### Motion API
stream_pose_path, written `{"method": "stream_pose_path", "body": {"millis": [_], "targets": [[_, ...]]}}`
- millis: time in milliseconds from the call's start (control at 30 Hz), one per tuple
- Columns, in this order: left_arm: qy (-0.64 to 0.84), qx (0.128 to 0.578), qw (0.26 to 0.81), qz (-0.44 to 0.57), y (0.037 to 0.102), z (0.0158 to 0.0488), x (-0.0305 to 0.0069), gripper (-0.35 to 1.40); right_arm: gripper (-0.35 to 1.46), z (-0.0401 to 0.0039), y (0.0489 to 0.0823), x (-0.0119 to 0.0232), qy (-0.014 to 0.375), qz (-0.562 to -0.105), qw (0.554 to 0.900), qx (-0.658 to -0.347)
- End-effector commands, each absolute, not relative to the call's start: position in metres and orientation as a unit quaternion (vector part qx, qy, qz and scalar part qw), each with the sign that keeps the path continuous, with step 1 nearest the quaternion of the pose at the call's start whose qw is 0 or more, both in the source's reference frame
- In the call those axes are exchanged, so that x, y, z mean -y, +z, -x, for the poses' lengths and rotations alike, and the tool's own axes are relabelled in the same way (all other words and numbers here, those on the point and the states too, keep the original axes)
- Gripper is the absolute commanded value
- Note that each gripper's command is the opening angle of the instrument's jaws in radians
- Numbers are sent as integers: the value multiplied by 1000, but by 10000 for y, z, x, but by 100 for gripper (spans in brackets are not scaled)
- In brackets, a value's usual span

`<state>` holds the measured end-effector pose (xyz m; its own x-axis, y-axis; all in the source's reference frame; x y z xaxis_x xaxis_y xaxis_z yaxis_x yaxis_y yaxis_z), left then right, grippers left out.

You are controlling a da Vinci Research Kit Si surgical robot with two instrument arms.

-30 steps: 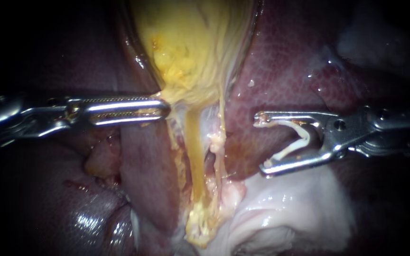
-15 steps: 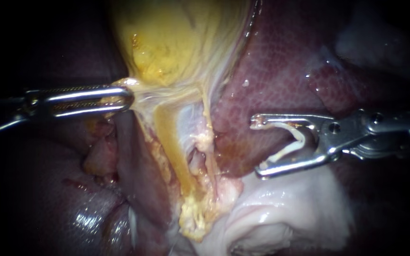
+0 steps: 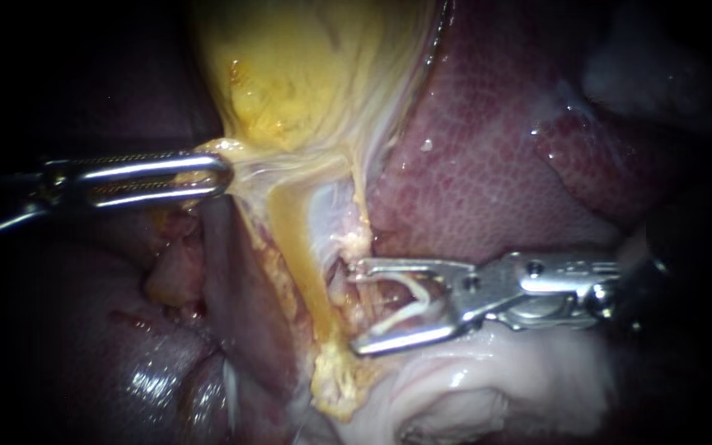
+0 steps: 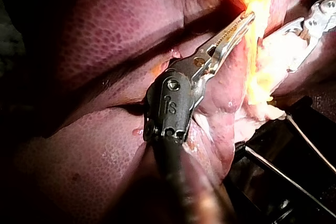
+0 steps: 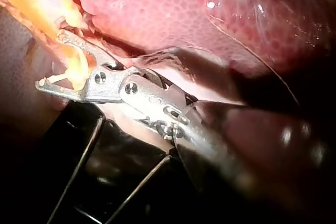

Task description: Clipping first clip left tube

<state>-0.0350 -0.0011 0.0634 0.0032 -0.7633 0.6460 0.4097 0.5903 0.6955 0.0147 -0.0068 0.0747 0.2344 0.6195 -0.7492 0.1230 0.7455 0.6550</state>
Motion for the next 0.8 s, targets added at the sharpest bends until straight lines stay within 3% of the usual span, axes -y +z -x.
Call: {"method": "stream_pose_path", "body": {"millis": [33,433,800], "targets": [[-424,564,691,-158,632,351,11,-35,60,-150,755,70,173,-313,724,-590],[-420,566,690,-162,628,357,16,-35,60,-159,773,67,171,-321,723,-587],[-419,567,690,-164,632,357,11,-35,60,-162,768,70,135,-390,698,-585]]}}
